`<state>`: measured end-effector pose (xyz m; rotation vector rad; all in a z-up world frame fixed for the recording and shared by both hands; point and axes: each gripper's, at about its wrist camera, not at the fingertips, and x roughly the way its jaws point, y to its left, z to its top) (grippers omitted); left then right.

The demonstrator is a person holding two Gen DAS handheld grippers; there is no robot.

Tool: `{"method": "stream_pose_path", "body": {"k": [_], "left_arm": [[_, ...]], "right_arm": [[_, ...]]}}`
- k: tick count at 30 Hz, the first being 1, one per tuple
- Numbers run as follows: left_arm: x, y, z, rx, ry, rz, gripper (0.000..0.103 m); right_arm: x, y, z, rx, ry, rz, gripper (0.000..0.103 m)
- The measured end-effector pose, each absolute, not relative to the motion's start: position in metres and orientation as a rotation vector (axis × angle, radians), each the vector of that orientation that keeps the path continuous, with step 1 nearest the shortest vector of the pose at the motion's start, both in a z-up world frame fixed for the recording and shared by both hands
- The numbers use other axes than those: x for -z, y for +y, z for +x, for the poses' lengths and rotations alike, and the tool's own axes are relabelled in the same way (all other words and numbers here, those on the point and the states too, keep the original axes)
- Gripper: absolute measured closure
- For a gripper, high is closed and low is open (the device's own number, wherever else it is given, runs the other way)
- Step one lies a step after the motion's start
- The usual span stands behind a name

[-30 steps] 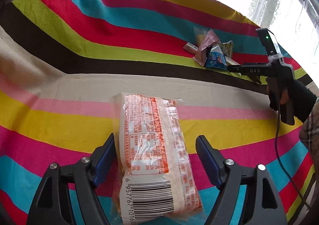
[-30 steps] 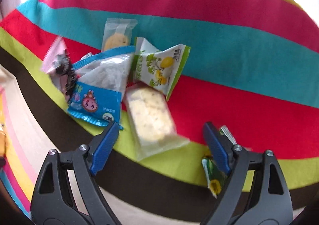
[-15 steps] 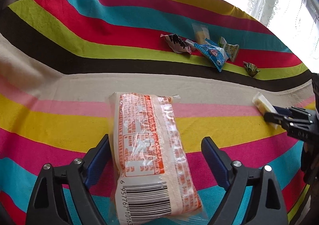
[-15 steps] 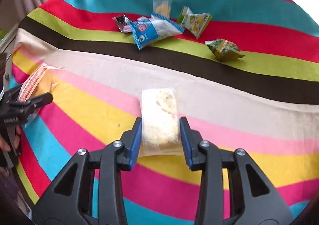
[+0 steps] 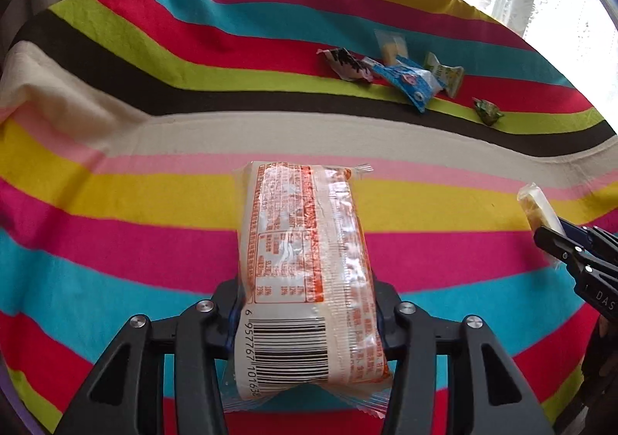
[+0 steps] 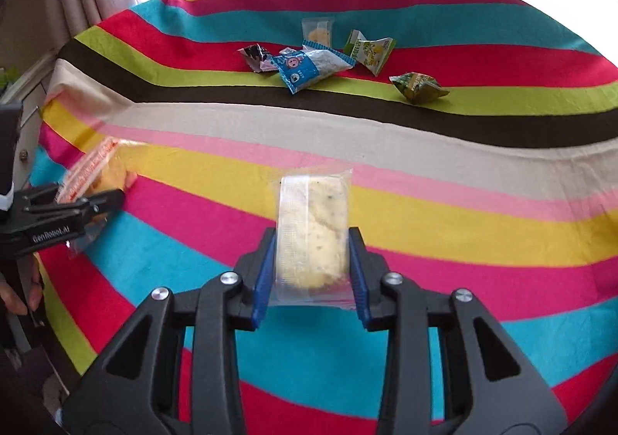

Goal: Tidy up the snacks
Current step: 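Grasp the clear cookie packet with the right tool, then carry the bread bag in the left tool and cookie packet in the right tool to the white box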

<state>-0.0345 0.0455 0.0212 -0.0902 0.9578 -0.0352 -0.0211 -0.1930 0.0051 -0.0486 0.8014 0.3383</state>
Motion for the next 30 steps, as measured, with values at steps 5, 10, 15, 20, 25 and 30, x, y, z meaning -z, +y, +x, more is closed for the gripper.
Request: {"method": "stream_pose_path", "body": {"k": [5,10,15,20,25,30], "left_arm": [[-0.026,0.026,-0.078,0.090,0.960,-0.093,0.053],[-0.033,0.010,-0.102,0.126,0.955,-0.071,0.053],[-0.039,0.007,-0.119,0.145,0.936,-0.045,0.053],[-0.044,0.011,-0.131,0.154,0.919,-0.049,0.053],[-0.050,0.016,-0.145,0.154,0.896,-0.056,0.053],[-0.058,0.021,-0.156,0.147,0.875,-0.048,0.053]], "right_arm": [[-0.008,-0.195,-0.056,-0.338,0.805,-0.012,0.064],[-0.011,-0.200,-0.073,-0.314,0.804,0.017,0.064],[-0.019,-0.201,-0.087,-0.310,0.781,0.019,0.064],[-0.025,-0.199,-0.101,-0.315,0.767,0.014,0.064],[-0.031,-0.191,-0.115,-0.320,0.752,0.000,0.064],[-0.038,-0.183,-0.125,-0.328,0.735,-0.014,0.064]]}}
